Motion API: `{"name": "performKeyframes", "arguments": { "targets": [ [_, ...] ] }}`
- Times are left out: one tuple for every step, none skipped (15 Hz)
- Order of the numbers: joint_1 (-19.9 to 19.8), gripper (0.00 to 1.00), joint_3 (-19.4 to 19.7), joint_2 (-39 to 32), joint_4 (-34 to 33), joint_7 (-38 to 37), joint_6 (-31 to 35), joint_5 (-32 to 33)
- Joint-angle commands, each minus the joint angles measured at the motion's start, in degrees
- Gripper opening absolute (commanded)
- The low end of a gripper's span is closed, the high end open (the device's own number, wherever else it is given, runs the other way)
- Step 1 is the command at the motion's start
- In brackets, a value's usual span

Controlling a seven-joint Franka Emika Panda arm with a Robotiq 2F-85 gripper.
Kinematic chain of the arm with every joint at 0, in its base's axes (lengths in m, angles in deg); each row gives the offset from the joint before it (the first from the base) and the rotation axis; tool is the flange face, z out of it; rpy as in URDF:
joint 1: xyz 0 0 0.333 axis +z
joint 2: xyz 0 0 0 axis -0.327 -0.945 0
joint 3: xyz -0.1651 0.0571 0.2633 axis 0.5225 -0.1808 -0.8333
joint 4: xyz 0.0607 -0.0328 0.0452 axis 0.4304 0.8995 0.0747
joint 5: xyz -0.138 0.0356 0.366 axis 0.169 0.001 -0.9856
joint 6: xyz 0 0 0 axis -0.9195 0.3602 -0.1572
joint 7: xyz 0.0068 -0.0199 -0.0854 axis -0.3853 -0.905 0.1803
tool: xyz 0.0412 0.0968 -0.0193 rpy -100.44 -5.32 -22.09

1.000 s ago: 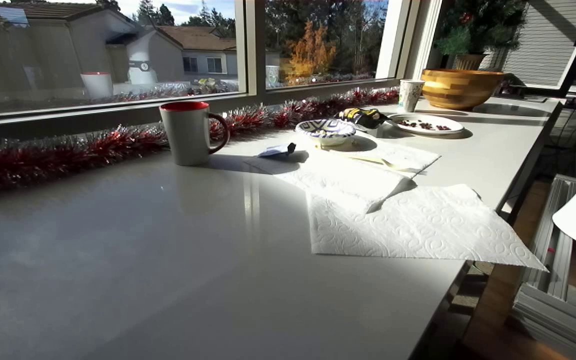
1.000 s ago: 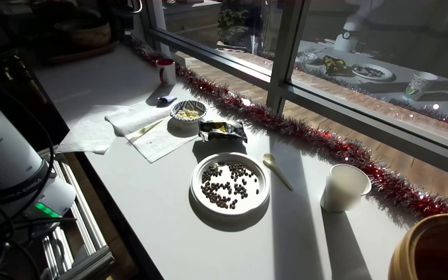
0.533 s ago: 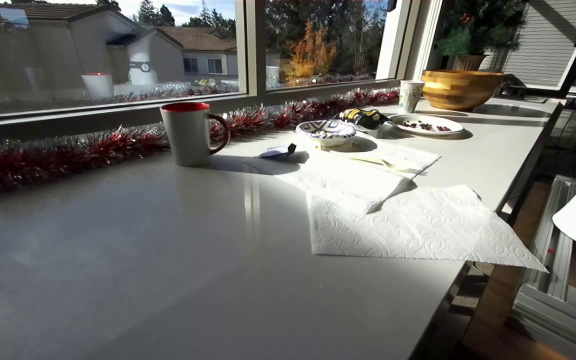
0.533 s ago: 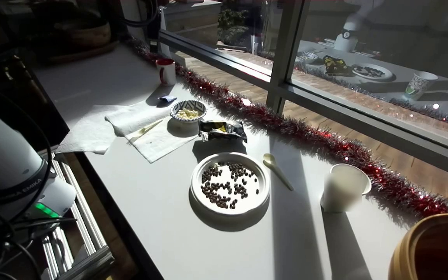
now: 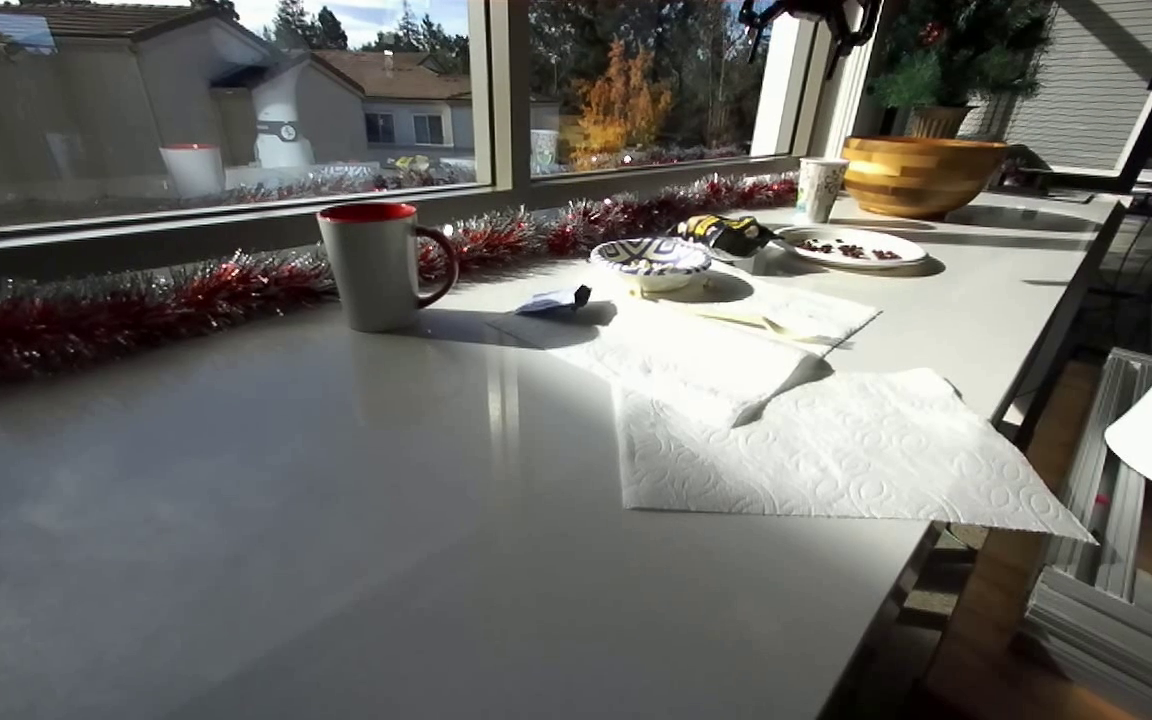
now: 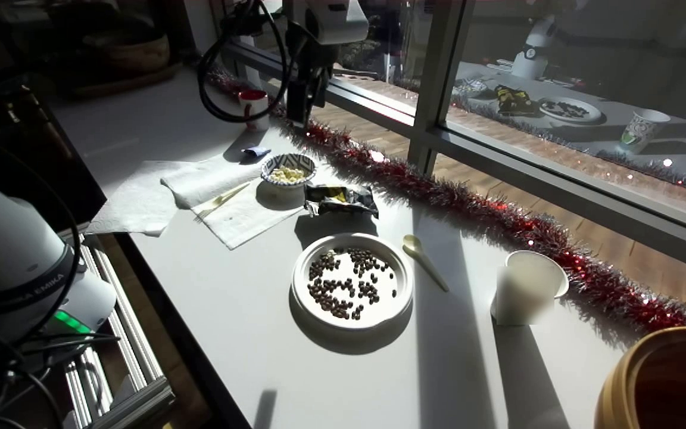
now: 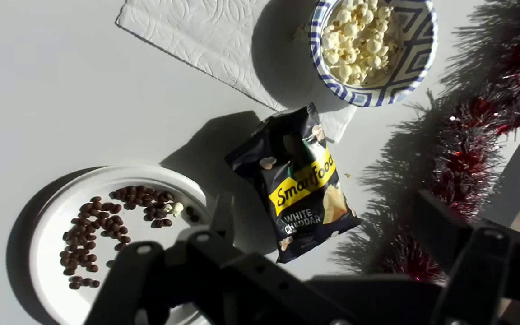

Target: Use the white spoon to place some items from the white plate and place them in the bowl on the left.

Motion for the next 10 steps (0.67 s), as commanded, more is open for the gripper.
{"name": "performKeyframes", "arguments": {
  "targets": [
    [-2.6, 1.00, 3.3, -3.5, 1.0, -3.2, 8.4, -0.9],
    [-3.1, 1.00, 4.3, -4.8, 1.3, -3.8, 11.4, -1.2],
    [-3.8, 1.00, 5.3, -5.7, 1.7, -4.2, 14.7, -1.2],
    [-4.2, 1.00, 6.1, -6.9, 2.1, -4.9, 18.3, -1.3],
    [-4.7, 1.00, 6.9, -7.8, 2.5, -5.6, 22.3, -0.5],
    [-5.1, 1.00, 7.6, -8.9, 2.9, -6.5, 26.2, 0.1],
    [-5.4, 1.00, 8.2, -10.3, 2.7, -8.1, 29.5, 1.0],
    [-4.6, 1.00, 8.2, -8.7, 2.3, -4.7, 24.5, -0.2],
    [-4.8, 1.00, 8.6, -9.6, 2.5, -5.3, 27.0, -0.1],
    [-5.0, 1.00, 8.9, -10.3, 2.5, -5.6, 28.2, -0.2]
  ]
}}
